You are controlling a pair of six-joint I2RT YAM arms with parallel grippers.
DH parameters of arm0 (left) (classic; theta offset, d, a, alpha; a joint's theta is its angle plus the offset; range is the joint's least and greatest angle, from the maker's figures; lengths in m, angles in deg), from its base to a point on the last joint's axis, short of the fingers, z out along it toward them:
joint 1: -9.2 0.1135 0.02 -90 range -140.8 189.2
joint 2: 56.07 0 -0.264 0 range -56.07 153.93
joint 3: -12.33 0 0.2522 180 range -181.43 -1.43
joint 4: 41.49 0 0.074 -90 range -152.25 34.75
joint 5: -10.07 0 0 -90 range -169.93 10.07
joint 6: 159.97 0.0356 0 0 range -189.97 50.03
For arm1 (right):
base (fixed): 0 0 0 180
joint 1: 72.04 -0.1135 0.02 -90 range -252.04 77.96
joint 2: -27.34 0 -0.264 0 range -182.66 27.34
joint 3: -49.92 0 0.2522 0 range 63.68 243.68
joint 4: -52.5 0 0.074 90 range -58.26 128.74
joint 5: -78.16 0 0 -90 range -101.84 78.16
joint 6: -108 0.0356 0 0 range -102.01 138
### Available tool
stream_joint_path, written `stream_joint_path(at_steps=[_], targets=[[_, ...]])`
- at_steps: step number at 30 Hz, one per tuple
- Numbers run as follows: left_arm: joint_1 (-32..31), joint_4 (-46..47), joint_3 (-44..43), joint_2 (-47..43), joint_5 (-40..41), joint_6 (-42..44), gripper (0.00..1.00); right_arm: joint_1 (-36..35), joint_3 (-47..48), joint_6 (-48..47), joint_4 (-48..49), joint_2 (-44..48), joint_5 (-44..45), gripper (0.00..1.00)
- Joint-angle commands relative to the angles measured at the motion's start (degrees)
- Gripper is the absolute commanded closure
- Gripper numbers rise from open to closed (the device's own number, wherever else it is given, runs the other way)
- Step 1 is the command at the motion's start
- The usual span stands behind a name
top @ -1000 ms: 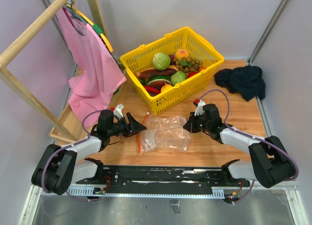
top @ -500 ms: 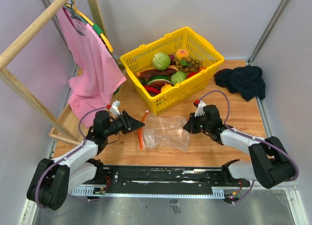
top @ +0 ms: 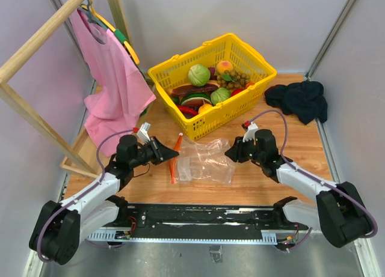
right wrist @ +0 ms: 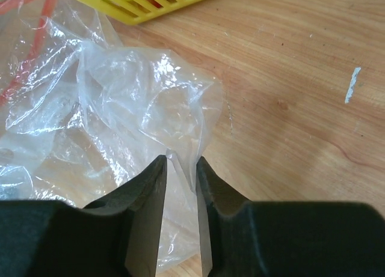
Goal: Place the food in the zip-top bag and seal the zipper
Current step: Pick up the zipper food storage bag at the center of the board.
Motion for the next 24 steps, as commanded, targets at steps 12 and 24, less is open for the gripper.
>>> stream_joint_path(at_steps=[12, 24], targets=[[-17.50, -22.05, -21.64, -9.48, 15.10, 18.52, 1.00, -3.37, 8.13, -0.69, -20.87, 21.54, 7.58, 0.32], [-33.32, -31.01, -36.96, 1.21, 30.18, 30.36, 1.00, -3.39, 23.61, -1.75, -35.61, 24.70, 2.63, 0.14]])
